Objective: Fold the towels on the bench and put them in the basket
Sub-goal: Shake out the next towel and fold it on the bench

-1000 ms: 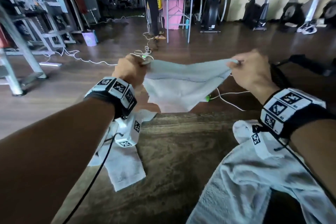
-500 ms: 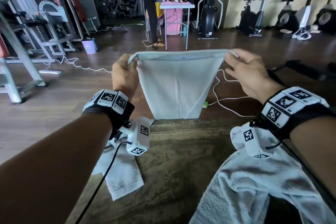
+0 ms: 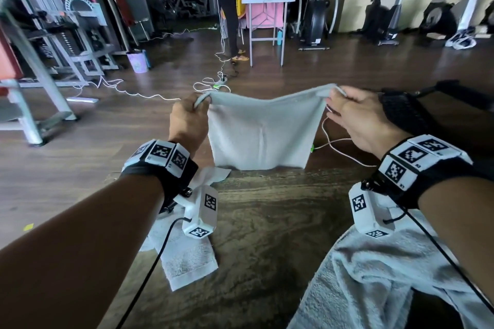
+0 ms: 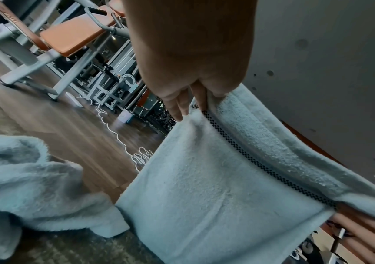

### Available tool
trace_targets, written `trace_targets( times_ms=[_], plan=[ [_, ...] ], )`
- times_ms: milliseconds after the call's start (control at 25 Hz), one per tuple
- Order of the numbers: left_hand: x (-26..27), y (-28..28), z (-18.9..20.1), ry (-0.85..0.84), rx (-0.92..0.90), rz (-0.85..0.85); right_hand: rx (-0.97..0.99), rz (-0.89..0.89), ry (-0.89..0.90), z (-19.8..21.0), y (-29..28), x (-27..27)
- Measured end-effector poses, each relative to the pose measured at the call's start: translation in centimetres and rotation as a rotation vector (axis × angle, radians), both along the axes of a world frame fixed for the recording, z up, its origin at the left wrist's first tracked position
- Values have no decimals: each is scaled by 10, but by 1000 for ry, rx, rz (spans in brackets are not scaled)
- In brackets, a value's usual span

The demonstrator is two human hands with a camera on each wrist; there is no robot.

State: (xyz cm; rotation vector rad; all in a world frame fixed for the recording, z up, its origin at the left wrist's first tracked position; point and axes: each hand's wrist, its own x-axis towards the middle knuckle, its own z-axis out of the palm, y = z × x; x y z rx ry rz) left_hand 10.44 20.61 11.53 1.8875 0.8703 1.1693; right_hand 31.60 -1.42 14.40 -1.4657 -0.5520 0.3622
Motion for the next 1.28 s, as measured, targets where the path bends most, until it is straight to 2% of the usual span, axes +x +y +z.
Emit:
trace_targets(
  times_ms=[160, 320, 440, 520, 640, 800, 920, 1040, 1160, 1280],
  plan=[
    [15, -8, 9, 8, 40, -39, -2, -43, -62, 5, -20, 14],
    [3, -30, 2, 112, 64, -81, -213, -95, -195, -9, -58, 15],
    [-21, -38, -10, 179, 75, -104, -387, -112, -360, -17, -87, -6],
    [-43, -50, -11, 161, 53, -123, -463, -77, -442, -17, -105, -29],
    [-77, -73, -8, 155, 34, -145, -490, -53, -497, -15, -131, -57],
    [-116, -109, -9, 146, -59, -208, -453, -10, -519, -6, -169, -92],
    [-147, -133, -18, 205, -112, -301, -536, 4, -564, 1, -202, -127],
    [-175, -150, -30, 324, -64, -345, -570, 15, -567, 2, -233, -159],
    [-195, -169, -32, 433, -107, -386, -551, 46, -485, 1, -257, -182],
    [-216, -189, -24, 476, -238, -484, -528, 166, -335, -2, -278, -199]
  ],
)
